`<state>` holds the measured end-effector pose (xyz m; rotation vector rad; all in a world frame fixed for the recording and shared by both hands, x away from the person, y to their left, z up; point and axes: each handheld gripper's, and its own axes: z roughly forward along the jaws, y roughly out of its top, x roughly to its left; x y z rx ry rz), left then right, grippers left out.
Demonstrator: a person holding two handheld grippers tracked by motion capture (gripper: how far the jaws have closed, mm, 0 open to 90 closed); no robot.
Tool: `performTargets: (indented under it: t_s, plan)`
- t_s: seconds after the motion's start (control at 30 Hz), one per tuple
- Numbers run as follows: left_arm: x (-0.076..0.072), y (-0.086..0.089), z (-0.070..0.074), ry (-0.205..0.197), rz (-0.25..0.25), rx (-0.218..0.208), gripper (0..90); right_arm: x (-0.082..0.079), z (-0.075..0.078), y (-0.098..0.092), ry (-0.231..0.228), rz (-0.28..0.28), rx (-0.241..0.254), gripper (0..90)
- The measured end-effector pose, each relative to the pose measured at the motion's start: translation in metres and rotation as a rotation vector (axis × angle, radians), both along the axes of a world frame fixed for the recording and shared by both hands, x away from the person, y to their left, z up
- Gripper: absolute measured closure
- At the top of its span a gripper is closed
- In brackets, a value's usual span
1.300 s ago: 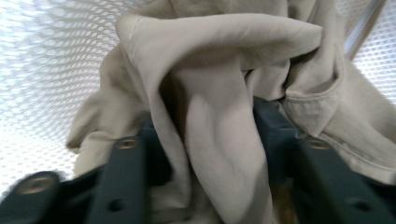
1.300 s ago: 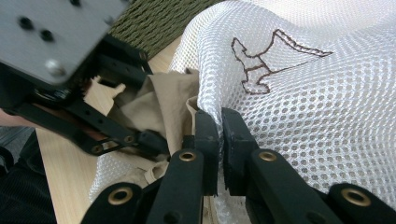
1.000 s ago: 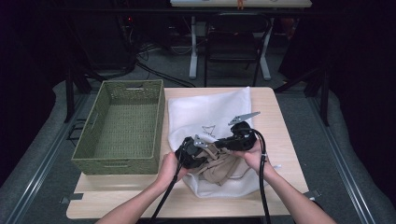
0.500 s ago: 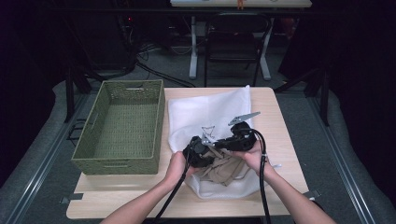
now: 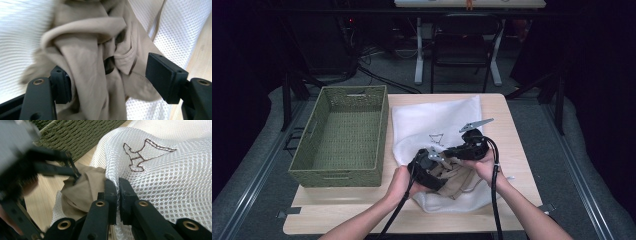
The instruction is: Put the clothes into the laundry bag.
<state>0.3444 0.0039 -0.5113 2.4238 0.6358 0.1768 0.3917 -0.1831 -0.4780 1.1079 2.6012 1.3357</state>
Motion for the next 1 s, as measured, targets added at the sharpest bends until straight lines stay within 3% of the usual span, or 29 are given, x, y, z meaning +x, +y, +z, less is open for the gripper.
performTargets:
  t_s: [0.07, 0.33, 0.37, 0.4, 0.47, 0.6, 0.67, 0.73, 0.8, 0.83, 1.0]
  plan:
    - [0.0, -0.007, -0.006, -0.026, -0.003, 0.008, 29.7, 0.0, -0.001, 0.0, 0.001, 0.0, -0.005, 86.6]
    - [0.003, -0.009, -0.015, -0.103, 0.007, -0.014, 78.2, -0.002, -0.001, 0.0, 0.006, 0.0, 0.001, 86.8]
    - [0.003, -0.008, -0.017, -0.095, 0.013, -0.03, 80.9, -0.002, 0.0, 0.001, 0.005, 0.001, 0.004, 86.9]
    - [0.003, -0.008, -0.017, -0.112, 0.018, -0.036, 82.5, -0.003, 0.001, 0.0, 0.002, 0.002, 0.01, 86.8]
    - [0.002, -0.007, -0.018, -0.137, 0.037, -0.055, 83.6, -0.004, 0.003, 0.0, -0.004, 0.004, 0.021, 86.9]
    - [0.009, 0.0, -0.011, -0.149, 0.082, -0.098, 83.9, -0.005, 0.008, -0.002, -0.007, 0.002, 0.055, 86.9]
    - [0.015, 0.001, -0.007, -0.136, 0.104, -0.131, 83.9, -0.006, 0.01, -0.004, -0.006, -0.001, 0.074, 86.9]
    - [0.017, -0.001, -0.011, -0.138, 0.109, -0.122, 83.5, -0.005, 0.011, -0.004, -0.008, 0.001, 0.083, 86.9]
    - [0.02, -0.002, -0.017, -0.105, 0.094, -0.107, 82.1, -0.004, 0.008, -0.004, 0.008, 0.002, 0.072, 86.8]
    - [0.02, -0.001, -0.017, -0.098, 0.101, -0.122, 80.6, -0.004, 0.006, -0.003, 0.004, 0.002, 0.059, 86.8]
    - [0.012, 0.005, -0.003, -0.09, 0.066, -0.08, 52.3, -0.002, 0.002, -0.005, 0.008, -0.002, 0.031, 86.7]
